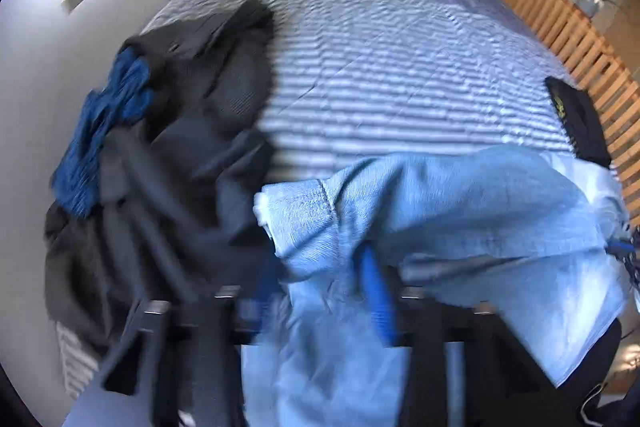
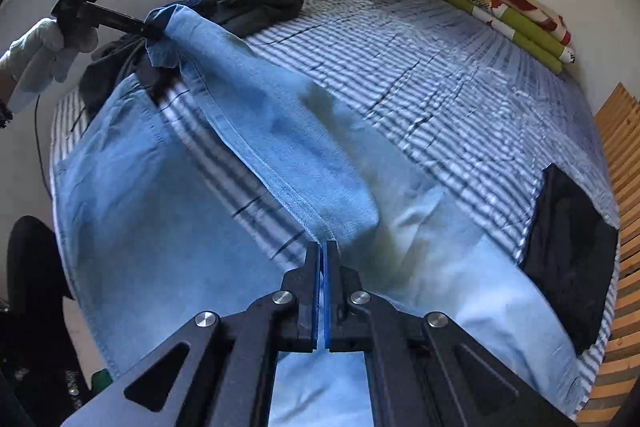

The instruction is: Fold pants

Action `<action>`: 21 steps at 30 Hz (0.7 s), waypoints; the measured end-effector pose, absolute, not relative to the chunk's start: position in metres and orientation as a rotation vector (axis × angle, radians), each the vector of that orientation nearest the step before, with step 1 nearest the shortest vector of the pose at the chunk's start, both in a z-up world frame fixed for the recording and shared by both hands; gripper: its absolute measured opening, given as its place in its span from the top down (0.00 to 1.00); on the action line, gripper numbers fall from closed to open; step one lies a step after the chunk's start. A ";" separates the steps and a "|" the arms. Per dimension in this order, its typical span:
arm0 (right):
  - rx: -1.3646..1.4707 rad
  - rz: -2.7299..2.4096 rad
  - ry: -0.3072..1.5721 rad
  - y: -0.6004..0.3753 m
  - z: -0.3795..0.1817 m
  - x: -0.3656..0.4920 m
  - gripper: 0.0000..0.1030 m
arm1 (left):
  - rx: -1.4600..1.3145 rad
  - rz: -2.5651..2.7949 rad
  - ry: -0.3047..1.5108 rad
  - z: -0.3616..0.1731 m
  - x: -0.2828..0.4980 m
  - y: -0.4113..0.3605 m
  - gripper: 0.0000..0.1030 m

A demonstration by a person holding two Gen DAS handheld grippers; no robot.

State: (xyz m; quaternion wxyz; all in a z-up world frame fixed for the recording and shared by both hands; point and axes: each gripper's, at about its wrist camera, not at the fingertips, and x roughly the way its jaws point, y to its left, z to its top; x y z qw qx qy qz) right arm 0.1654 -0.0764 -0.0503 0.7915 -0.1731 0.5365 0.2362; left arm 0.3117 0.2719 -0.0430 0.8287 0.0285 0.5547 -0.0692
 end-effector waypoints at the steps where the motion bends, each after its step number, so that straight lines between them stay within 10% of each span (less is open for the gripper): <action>1: -0.391 0.567 1.192 -0.072 -0.059 0.153 0.97 | 0.075 -0.124 1.173 -0.042 0.304 0.280 0.31; 5: -0.470 0.640 1.235 -0.063 -0.076 0.130 0.66 | 0.045 -0.018 1.164 -0.044 0.306 0.302 0.32; 14: -0.339 0.388 1.178 -0.111 -0.070 0.233 0.57 | -0.005 -0.117 1.213 -0.089 0.357 0.261 0.32; 17: -0.299 0.323 1.195 -0.121 -0.080 0.266 0.56 | 0.074 -0.130 1.241 -0.111 0.358 0.240 0.55; 21: -0.293 0.318 1.200 -0.115 -0.093 0.291 0.56 | 0.124 -0.219 1.326 -0.137 0.327 0.219 0.58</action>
